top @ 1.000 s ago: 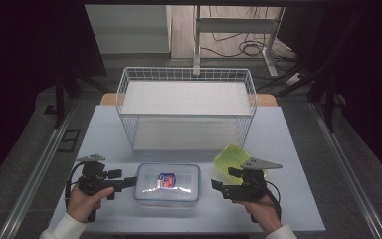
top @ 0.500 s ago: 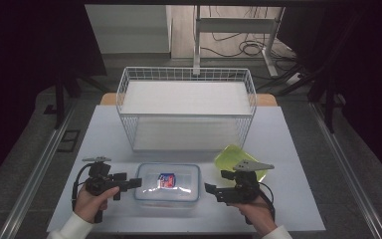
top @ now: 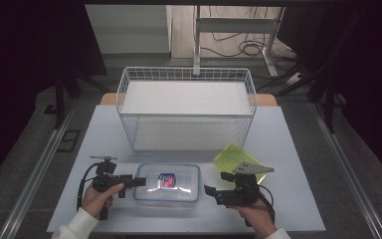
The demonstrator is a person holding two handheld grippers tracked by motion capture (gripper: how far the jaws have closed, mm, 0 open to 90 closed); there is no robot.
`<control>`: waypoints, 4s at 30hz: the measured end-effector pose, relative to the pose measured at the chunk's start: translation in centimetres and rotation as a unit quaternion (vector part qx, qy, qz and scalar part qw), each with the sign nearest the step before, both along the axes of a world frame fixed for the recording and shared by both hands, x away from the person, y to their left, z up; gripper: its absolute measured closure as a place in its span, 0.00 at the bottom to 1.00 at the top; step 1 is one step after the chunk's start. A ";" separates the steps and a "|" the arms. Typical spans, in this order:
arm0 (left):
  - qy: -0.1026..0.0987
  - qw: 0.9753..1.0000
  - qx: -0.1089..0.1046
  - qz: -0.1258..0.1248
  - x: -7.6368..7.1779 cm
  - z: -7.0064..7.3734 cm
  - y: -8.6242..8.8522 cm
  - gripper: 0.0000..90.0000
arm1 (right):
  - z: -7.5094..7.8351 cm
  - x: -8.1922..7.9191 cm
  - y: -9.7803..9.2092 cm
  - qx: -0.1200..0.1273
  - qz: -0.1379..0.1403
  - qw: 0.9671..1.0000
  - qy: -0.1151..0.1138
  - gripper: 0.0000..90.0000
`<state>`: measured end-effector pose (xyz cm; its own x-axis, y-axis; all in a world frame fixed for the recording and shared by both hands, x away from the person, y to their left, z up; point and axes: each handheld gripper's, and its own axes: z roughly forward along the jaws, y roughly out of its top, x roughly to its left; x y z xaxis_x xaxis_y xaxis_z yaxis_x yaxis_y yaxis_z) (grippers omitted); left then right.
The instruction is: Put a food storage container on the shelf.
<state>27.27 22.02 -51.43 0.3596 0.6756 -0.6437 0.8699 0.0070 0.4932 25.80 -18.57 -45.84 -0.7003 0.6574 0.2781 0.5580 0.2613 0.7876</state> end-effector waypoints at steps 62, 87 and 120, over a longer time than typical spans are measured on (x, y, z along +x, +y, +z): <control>0.030 0.998 -0.054 -0.022 -0.1 -0.9 0.4 0.37 | -5.1 3.0 4.1 0.099 -0.045 0.970 0.219 0.24; 0.002 0.998 -0.047 -0.033 -1.1 -0.4 0.5 0.40 | -5.1 3.0 2.7 0.129 -0.028 0.961 0.242 0.49; -0.014 0.996 -0.085 -0.030 -2.5 -0.3 1.7 0.54 | -4.8 2.3 1.8 0.159 -0.009 0.957 0.241 0.61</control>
